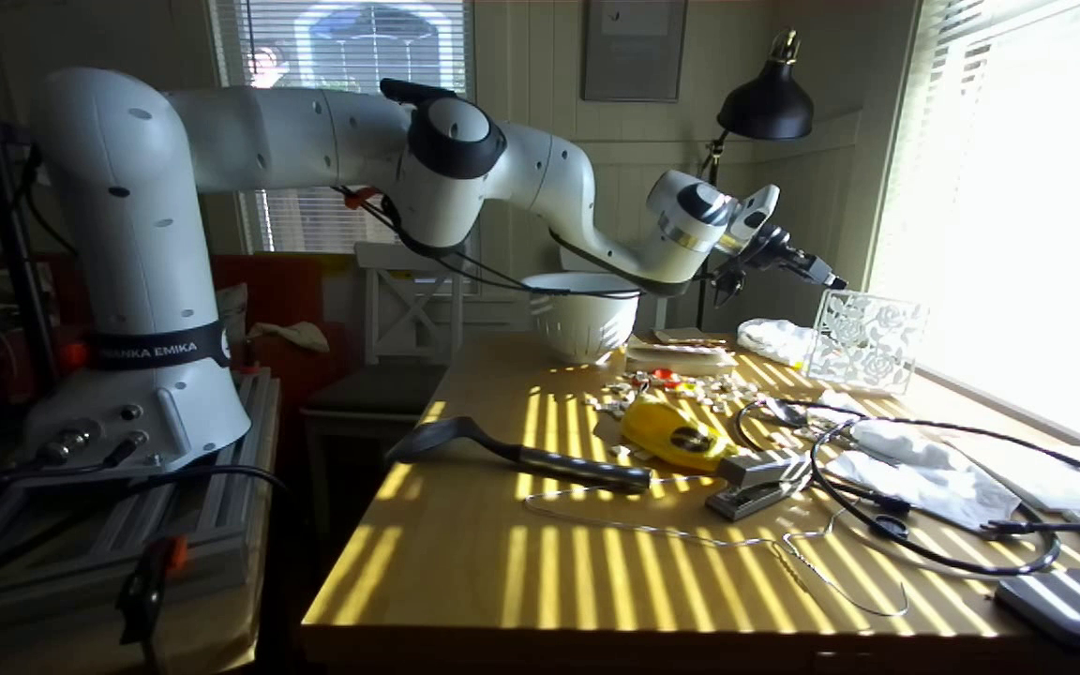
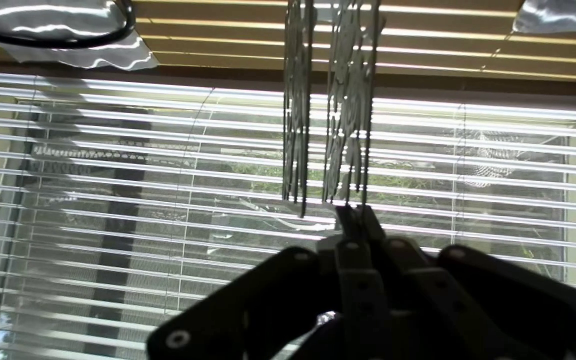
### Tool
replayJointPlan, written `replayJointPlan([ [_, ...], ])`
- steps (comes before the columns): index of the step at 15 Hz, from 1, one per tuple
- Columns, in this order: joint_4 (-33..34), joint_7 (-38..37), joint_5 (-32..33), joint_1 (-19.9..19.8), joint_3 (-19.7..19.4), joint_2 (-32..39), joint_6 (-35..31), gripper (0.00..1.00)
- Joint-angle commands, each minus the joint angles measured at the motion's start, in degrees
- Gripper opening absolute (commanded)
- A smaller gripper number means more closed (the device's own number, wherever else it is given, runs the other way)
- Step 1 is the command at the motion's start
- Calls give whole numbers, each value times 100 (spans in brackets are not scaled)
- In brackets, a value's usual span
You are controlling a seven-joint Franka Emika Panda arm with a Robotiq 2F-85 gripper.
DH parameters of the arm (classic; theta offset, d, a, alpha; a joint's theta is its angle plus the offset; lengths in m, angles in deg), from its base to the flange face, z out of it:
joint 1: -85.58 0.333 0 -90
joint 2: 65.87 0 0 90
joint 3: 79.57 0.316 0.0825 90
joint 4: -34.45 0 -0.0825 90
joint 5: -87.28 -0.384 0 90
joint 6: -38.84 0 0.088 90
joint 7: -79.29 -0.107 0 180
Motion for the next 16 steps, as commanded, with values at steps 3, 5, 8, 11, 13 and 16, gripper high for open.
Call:
replayJointPlan([
  [3,-177,-1067,617,385,-662,53,-214,1],
  [5,-211,-1206,739,484,-687,76,-161,1],
  [8,-359,-1099,772,592,-537,86,-119,1],
  [11,-410,-1282,853,681,-675,95,-22,1],
  [13,-431,-1422,905,704,-751,95,-9,1],
  [16,-519,-1602,1011,764,-757,95,3,1],
])
